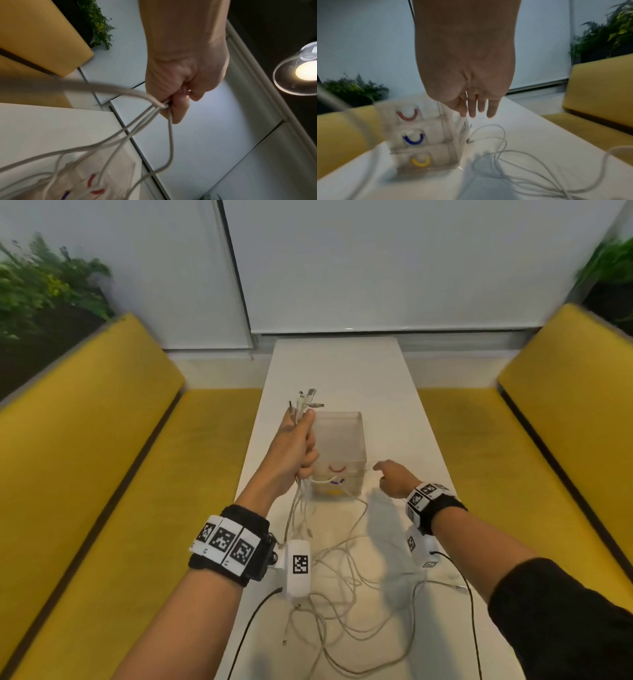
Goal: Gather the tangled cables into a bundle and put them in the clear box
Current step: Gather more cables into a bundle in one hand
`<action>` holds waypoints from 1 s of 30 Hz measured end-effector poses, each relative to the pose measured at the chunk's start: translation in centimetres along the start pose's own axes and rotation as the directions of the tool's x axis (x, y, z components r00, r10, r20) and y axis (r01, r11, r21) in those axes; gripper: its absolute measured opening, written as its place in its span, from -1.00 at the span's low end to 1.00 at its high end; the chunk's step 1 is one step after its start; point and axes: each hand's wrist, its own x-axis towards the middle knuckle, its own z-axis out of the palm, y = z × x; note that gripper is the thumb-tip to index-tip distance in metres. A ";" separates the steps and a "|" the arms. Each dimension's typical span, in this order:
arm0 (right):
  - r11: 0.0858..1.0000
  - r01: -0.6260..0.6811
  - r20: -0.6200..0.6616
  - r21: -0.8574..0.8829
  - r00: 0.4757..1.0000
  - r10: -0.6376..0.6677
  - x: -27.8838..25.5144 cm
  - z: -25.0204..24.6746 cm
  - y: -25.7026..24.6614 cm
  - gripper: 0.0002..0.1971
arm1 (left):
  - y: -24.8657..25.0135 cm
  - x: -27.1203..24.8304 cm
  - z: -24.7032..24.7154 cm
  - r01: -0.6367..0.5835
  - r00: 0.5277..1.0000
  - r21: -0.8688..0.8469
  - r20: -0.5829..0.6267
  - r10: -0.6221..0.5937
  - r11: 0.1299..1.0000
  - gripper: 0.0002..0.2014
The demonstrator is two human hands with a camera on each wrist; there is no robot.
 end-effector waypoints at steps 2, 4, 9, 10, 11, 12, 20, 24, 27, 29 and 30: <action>1.000 0.020 -0.023 -0.012 1.000 -0.020 2.8 1.1 0.5 -0.47 | -0.9 0.1 -0.1 0.050 0.998 0.004 0.048 -0.051 0.999 -0.72; 0.995 0.067 -0.042 -0.077 0.997 -0.071 5.4 2.2 1.1 -0.43 | -1.7 0.2 -0.4 0.091 0.993 0.022 0.076 -0.093 0.996 -0.71; 0.948 0.004 -0.057 -0.318 0.998 -0.023 8.5 4.9 2.7 -0.45 | -3.2 0.7 -1.8 0.095 0.992 0.083 0.079 -0.102 0.992 -0.57; 0.926 -0.030 -0.066 -0.377 0.998 0.005 8.5 5.2 3.0 -0.49 | -3.5 0.8 -2.1 0.084 0.993 0.094 0.080 -0.092 0.992 -0.57; 0.905 -0.045 -0.071 -0.424 0.997 0.016 8.5 5.4 3.3 -0.53 | -3.6 0.8 -2.3 0.071 0.993 0.108 0.089 -0.081 0.992 -0.59; 0.889 -0.048 -0.069 -0.456 0.997 0.018 8.3 5.4 3.5 -0.57 | -3.8 0.8 -2.4 0.054 0.992 0.126 0.104 -0.068 0.991 -0.62; 0.862 0.031 -0.096 -0.506 0.991 -0.092 4.7 5.4 5.5 -0.61 | -3.7 1.1 -2.5 0.018 0.986 -0.006 0.165 -0.016 1.000 -0.79; 0.928 0.006 0.031 -0.373 1.000 0.006 3.1 4.3 5.9 -0.64 | -3.3 0.5 -2.0 0.060 0.988 -0.091 0.147 -0.046 0.994 -0.80; 0.996 -0.044 0.172 0.081 0.985 0.029 1.9 2.1 4.6 -0.72 | -3.1 0.0 -1.9 0.062 0.991 -0.082 0.127 -0.052 0.995 -0.79; 0.895 -0.070 0.236 0.440 0.971 -0.040 -0.4 -0.1 2.5 -0.72 | -3.0 -0.4 -1.9 0.053 0.988 -0.057 0.151 -0.044 0.997 -0.80; 0.812 -0.068 0.246 0.579 0.965 -0.094 -1.8 -1.3 1.1 -0.72 | -3.0 -0.7 -1.9 0.043 0.984 -0.044 0.174 -0.034 0.998 -0.71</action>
